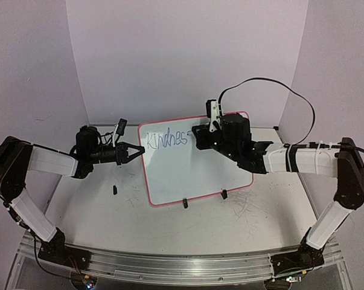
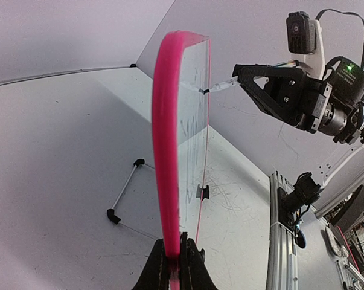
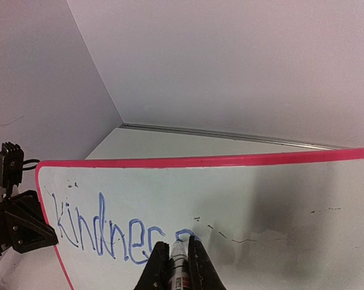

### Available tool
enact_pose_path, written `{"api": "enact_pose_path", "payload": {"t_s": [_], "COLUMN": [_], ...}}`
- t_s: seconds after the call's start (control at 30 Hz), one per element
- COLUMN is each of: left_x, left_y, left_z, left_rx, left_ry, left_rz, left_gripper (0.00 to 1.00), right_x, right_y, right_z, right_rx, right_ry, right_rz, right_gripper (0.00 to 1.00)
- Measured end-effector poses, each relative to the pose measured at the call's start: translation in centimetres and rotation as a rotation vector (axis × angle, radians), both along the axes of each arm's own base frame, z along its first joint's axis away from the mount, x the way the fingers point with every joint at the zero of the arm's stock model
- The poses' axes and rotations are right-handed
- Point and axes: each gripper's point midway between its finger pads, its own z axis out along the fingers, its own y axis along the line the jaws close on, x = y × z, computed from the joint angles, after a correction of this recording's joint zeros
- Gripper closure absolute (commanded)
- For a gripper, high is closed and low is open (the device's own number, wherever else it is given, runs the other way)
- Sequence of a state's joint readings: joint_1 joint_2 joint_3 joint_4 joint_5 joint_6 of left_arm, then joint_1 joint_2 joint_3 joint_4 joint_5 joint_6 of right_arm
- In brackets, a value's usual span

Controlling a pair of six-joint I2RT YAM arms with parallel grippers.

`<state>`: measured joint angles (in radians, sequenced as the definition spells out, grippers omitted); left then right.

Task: Write a sentence on the whiteboard

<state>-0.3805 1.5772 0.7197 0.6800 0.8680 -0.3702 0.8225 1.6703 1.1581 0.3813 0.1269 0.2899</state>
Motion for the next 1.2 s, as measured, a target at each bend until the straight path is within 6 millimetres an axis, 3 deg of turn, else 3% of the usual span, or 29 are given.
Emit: {"api": "enact_pose_path", "payload": {"t_s": [1.2], "left_x": [0.1], "left_y": [0.0], "left_z": [0.0], "left_rx": [0.001], "left_ry": [0.0], "left_rz": [0.003], "left_gripper": [1.0], "right_x": [-0.8], "right_y": [-1.4], "right_z": [-1.8], "right_rx": [-0.016], "right_ry": [0.038], "right_rz": [-0.046], "right_gripper": [1.0]}}
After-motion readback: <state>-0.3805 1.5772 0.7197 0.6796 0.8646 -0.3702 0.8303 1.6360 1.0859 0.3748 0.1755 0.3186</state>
